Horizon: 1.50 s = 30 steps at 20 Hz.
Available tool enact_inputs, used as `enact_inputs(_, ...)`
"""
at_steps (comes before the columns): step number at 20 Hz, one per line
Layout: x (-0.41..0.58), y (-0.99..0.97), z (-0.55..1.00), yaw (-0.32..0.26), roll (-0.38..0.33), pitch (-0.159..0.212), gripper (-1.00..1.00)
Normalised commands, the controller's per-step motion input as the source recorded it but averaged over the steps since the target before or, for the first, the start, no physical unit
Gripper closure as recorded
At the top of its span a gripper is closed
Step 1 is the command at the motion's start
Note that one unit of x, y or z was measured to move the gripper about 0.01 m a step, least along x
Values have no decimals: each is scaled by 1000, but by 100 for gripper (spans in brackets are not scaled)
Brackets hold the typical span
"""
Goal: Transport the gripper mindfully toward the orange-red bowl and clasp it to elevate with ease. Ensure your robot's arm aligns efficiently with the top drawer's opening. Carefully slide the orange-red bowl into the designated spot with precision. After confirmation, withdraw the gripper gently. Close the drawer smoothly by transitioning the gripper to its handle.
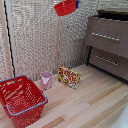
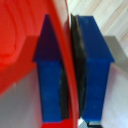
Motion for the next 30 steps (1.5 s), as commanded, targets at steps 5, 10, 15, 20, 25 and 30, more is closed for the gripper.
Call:
enact_inputs(5,57,-722,566,-82,107,0,100)
enact_inputs(10,0,-766,380,-63,130,0,100)
enact_inputs(15,0,-802,298,-70,110,0,100)
enact_inputs(20,0,-869,280,-58,93,0,100)
enact_inputs(25,-6,-934,162,-59,62,0,100)
enact_inputs(30,-31,-995,136,-37,59,6,100)
